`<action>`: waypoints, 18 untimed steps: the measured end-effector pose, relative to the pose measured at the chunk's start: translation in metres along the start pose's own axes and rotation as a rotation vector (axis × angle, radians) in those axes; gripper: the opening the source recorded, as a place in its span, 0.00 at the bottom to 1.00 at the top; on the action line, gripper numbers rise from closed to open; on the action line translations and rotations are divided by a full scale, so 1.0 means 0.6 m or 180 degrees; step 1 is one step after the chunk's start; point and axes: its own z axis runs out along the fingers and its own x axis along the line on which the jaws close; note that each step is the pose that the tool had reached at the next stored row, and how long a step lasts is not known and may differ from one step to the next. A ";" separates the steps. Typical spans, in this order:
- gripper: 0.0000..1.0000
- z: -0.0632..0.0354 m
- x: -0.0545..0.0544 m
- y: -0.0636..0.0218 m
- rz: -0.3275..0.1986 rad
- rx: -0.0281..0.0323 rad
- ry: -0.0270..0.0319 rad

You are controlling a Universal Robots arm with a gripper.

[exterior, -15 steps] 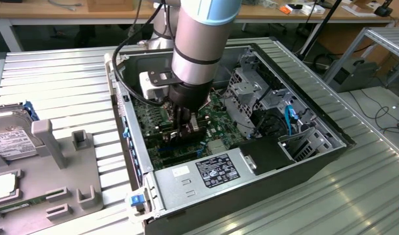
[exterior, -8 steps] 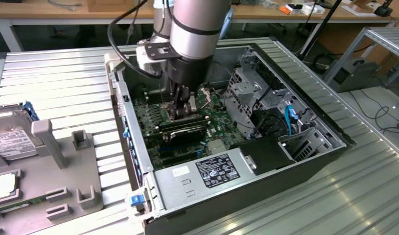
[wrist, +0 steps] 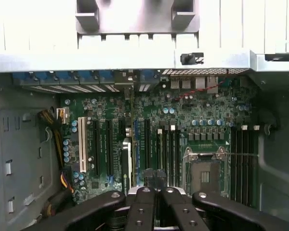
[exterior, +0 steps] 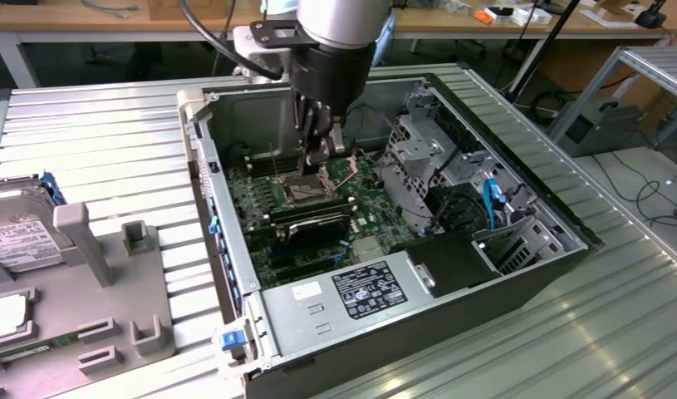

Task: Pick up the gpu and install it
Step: 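Insert the gpu into the slot, then press down on the gpu until it lock into place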

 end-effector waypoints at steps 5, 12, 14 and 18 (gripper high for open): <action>0.10 -0.007 -0.001 -0.025 0.0001 -0.0001 -0.0001; 0.10 0.003 0.006 -0.019 0.0001 -0.0001 0.0000; 0.10 0.020 0.018 -0.012 0.0001 -0.0002 0.0000; 0.10 0.043 0.031 0.017 0.0000 -0.0003 0.0000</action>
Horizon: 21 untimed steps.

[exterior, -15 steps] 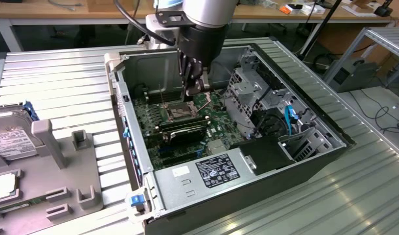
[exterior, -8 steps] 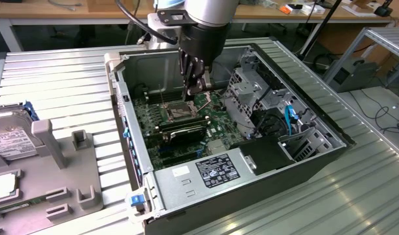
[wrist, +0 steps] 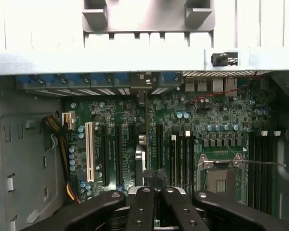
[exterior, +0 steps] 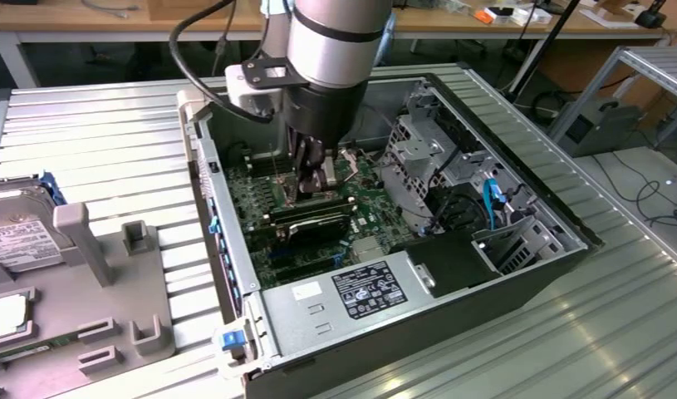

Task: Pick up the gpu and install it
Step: 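Press down on the gpu until it lock into place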

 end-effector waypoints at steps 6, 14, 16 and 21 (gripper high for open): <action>0.10 0.019 0.011 0.017 -0.0002 0.0000 0.0014; 0.10 0.057 0.012 0.027 -0.0045 -0.0001 0.0016; 0.10 0.063 0.013 0.029 -0.0061 -0.0002 0.0017; 0.10 0.074 0.013 0.031 -0.0084 -0.0002 0.0017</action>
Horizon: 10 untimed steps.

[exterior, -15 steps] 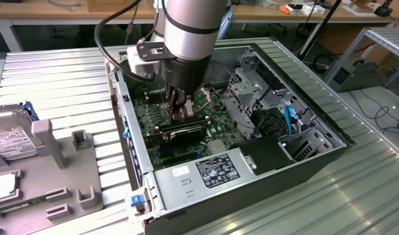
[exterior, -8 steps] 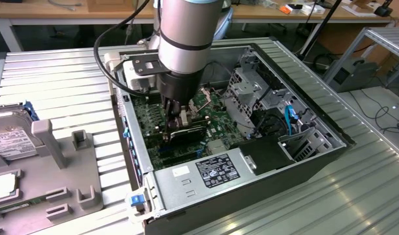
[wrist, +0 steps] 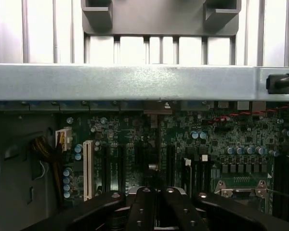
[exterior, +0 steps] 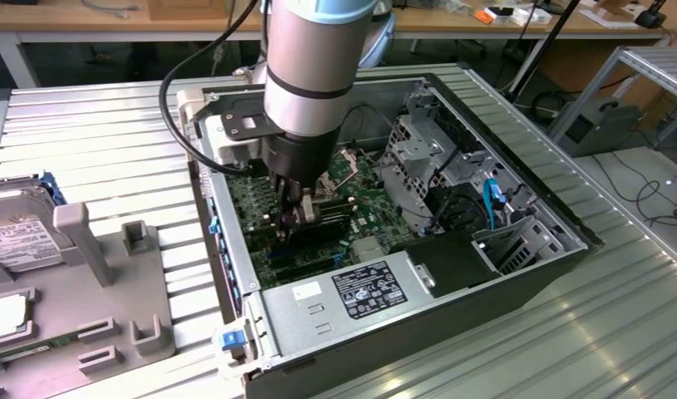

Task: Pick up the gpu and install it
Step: 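Press down on the gpu until it lock into place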

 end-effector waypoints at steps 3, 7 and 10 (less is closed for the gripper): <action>0.10 0.005 0.000 0.000 -0.0011 -0.0001 0.0001; 0.10 0.009 -0.001 0.000 -0.0017 -0.0002 0.0002; 0.10 0.012 -0.005 0.000 -0.0021 -0.0001 0.0002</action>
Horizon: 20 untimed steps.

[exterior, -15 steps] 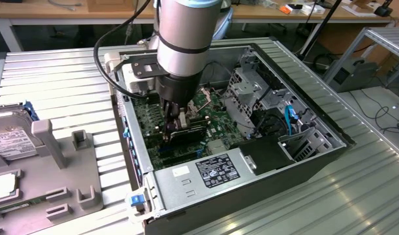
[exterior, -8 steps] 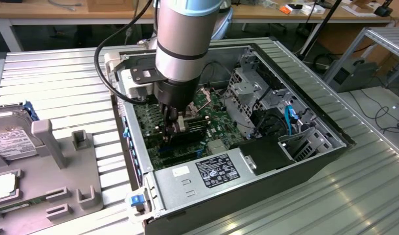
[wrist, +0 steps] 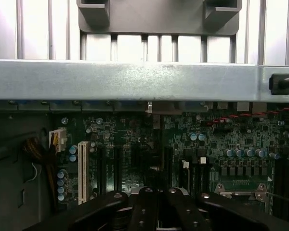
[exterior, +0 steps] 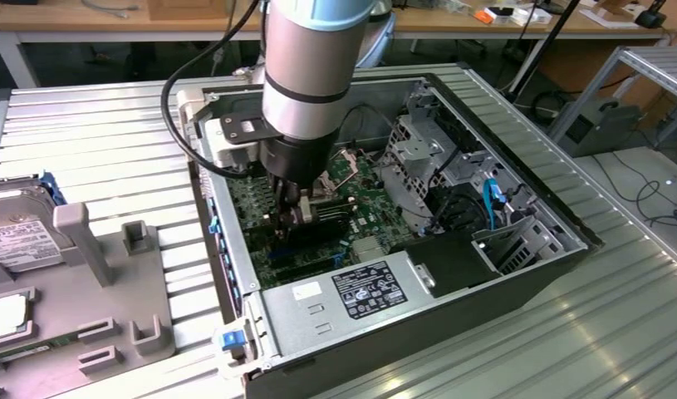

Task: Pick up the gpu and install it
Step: 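Press down on the gpu until it lock into place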

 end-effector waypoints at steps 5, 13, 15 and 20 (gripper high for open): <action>0.10 0.001 0.006 0.008 -0.0005 0.0001 -0.0001; 0.10 -0.016 0.008 0.013 -0.0008 0.0013 -0.0001; 0.10 -0.030 0.008 0.014 -0.0008 0.0016 -0.0001; 0.10 -0.029 0.003 0.013 -0.0008 0.0013 -0.0001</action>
